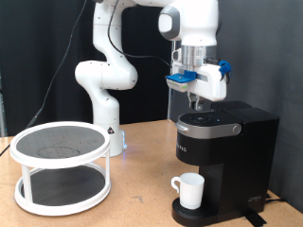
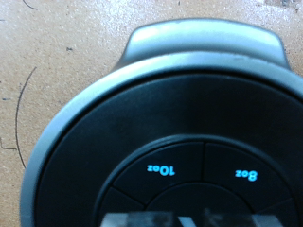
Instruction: Make a cup of coffee with the keurig machine
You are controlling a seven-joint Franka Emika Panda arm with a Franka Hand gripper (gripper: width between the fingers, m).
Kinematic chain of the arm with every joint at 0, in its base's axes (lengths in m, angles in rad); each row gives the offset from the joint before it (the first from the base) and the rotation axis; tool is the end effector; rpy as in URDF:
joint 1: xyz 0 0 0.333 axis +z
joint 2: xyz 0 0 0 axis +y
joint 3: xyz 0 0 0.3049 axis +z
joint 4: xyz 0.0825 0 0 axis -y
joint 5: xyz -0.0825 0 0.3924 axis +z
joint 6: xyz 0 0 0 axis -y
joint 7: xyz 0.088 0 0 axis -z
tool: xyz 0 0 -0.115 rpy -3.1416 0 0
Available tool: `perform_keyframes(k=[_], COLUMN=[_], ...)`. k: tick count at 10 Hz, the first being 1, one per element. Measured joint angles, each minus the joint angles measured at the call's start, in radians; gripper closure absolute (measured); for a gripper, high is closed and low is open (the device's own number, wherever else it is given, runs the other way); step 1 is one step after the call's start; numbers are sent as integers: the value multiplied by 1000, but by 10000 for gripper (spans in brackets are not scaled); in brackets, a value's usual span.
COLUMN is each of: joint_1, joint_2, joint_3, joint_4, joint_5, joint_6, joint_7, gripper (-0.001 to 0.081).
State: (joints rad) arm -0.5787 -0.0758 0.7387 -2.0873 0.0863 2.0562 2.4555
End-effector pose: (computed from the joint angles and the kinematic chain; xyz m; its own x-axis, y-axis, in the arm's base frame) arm 0.5360 0.0960 0.4287 -0.6920 -0.7210 -0.0364 -0.7216 0.6923 0.0042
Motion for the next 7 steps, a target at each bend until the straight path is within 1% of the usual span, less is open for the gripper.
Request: perform_keyframes(k=[2,7], joint_1=[2,7], joint_2=[28,46], joint_3=[8,26], joint_4=[7,6], joint_5=[-2,-8], joint_6=[2,2], joint_7=[0,0], gripper=[806,806])
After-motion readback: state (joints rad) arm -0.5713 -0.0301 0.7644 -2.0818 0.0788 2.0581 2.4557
